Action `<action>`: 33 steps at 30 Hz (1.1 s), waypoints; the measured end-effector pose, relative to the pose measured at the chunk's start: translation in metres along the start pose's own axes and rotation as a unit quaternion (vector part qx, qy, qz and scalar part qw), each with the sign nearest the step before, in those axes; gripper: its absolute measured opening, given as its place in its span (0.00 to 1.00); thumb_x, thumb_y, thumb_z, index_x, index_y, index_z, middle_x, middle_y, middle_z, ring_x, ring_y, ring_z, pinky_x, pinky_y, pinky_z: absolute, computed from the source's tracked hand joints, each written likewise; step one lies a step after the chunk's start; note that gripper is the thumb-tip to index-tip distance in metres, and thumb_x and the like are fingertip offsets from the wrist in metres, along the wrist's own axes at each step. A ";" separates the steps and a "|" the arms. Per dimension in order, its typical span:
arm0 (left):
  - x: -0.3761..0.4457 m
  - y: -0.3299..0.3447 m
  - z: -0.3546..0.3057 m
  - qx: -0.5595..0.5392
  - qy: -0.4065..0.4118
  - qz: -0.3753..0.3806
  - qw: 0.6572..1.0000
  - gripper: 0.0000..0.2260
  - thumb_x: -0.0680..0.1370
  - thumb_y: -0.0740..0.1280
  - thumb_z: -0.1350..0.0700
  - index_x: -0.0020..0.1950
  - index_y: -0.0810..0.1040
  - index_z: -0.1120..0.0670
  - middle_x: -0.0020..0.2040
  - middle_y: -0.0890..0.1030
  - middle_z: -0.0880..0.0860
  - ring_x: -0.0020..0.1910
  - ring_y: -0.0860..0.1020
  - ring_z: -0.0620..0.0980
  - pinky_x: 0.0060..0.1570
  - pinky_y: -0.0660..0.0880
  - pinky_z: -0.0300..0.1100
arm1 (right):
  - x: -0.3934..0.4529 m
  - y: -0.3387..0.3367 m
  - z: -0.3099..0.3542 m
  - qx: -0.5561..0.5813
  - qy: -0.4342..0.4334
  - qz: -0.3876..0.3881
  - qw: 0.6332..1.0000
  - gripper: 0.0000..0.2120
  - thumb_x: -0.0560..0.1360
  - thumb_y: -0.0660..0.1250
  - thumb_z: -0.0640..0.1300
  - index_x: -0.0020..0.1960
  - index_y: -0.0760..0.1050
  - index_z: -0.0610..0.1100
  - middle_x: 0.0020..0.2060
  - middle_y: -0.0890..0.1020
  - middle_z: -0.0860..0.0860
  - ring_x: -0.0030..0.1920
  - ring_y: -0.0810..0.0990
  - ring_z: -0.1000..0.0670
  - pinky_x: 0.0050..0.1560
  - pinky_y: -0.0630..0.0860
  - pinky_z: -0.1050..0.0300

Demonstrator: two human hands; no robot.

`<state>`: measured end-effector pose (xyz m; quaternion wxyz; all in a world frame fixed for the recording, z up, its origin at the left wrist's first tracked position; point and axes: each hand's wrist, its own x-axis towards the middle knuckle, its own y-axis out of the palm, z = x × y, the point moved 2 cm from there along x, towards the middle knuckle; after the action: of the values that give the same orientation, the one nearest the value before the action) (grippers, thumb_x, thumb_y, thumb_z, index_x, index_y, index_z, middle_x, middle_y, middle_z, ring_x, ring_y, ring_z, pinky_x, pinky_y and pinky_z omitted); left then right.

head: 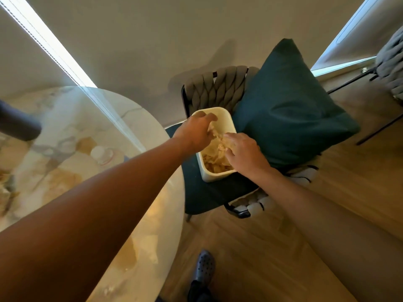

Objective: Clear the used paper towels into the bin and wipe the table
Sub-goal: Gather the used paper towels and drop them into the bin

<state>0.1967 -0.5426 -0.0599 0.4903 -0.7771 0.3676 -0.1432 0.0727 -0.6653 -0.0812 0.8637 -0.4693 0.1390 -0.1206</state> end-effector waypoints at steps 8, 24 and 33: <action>-0.027 0.011 0.012 0.042 -0.005 0.042 0.998 0.18 0.81 0.66 0.51 0.71 0.71 0.48 0.69 0.74 0.53 0.63 0.76 0.56 0.60 0.76 0.50 | -0.005 0.008 0.005 -0.017 -0.023 0.020 0.999 0.18 0.81 0.64 0.49 0.71 0.73 0.50 0.67 0.76 0.51 0.63 0.77 0.49 0.58 0.76 0.53; -0.155 -0.014 0.045 0.029 -0.024 0.014 0.999 0.17 0.82 0.65 0.49 0.70 0.72 0.47 0.70 0.74 0.51 0.65 0.76 0.52 0.63 0.77 0.48 | -0.069 0.032 0.095 -0.031 -0.079 0.005 0.996 0.17 0.80 0.67 0.52 0.68 0.75 0.50 0.66 0.78 0.50 0.63 0.77 0.48 0.62 0.74 0.53; -0.252 -0.056 0.121 0.032 -0.026 -0.013 0.999 0.15 0.81 0.64 0.50 0.68 0.73 0.49 0.65 0.76 0.53 0.63 0.75 0.53 0.58 0.76 0.49 | -0.103 0.079 0.190 -0.029 -0.137 0.006 0.990 0.14 0.79 0.66 0.52 0.64 0.77 0.51 0.61 0.80 0.53 0.58 0.79 0.51 0.58 0.77 0.55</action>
<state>0.1180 -0.2701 -0.0339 0.5229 -0.7691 0.3395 -0.1409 0.0501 -0.4406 -0.0361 0.8611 -0.5058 0.0254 -0.0453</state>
